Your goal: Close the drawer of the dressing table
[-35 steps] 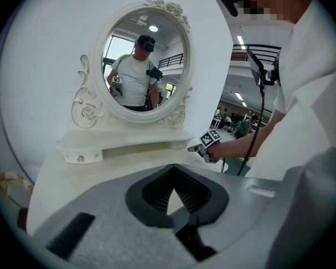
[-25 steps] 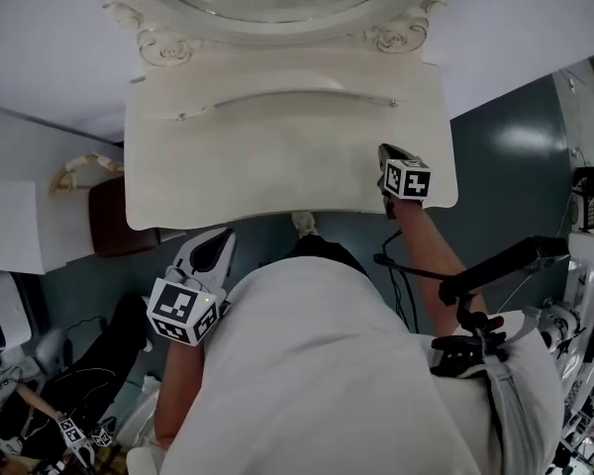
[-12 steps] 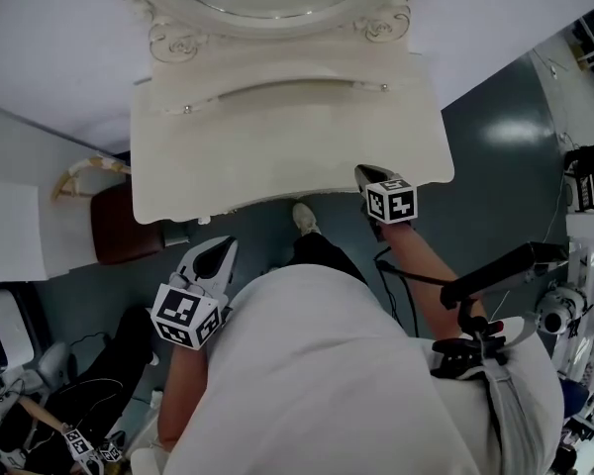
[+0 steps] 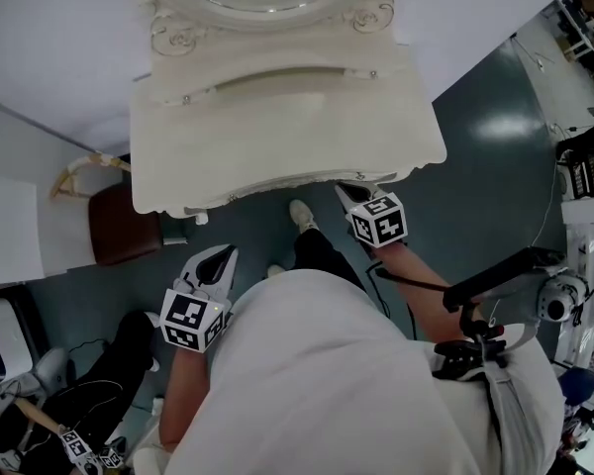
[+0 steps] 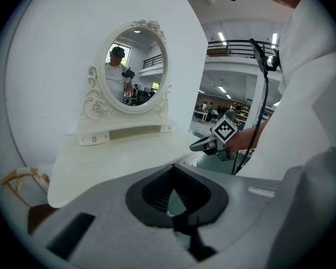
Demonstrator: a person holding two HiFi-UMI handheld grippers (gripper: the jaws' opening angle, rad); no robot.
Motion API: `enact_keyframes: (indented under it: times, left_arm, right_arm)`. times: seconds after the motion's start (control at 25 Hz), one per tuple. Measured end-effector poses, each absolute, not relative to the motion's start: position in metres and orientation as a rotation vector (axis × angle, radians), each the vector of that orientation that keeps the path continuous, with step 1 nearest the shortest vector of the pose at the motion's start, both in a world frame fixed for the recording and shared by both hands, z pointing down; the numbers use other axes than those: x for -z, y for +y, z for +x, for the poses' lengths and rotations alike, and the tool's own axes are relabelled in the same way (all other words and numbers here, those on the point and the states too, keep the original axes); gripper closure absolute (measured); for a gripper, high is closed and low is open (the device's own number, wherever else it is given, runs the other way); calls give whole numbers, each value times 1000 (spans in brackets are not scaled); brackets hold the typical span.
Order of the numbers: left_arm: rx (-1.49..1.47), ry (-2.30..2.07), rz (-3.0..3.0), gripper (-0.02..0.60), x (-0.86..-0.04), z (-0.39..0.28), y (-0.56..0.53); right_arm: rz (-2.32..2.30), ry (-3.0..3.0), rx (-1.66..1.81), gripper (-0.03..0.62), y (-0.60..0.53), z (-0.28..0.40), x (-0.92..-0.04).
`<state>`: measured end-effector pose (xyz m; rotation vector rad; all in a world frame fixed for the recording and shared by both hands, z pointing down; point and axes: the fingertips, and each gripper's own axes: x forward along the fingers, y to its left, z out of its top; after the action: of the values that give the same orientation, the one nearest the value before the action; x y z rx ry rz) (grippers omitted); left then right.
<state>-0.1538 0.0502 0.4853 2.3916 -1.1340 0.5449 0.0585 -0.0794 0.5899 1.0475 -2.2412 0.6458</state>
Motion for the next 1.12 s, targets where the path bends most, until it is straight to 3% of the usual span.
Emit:
enact_keyframes:
  times: [1.12]
  left_arm:
    - [-524, -1080, 2391, 578, -497, -158, 93]
  right_arm:
    - [912, -2313, -542, 597, -18, 11, -567]
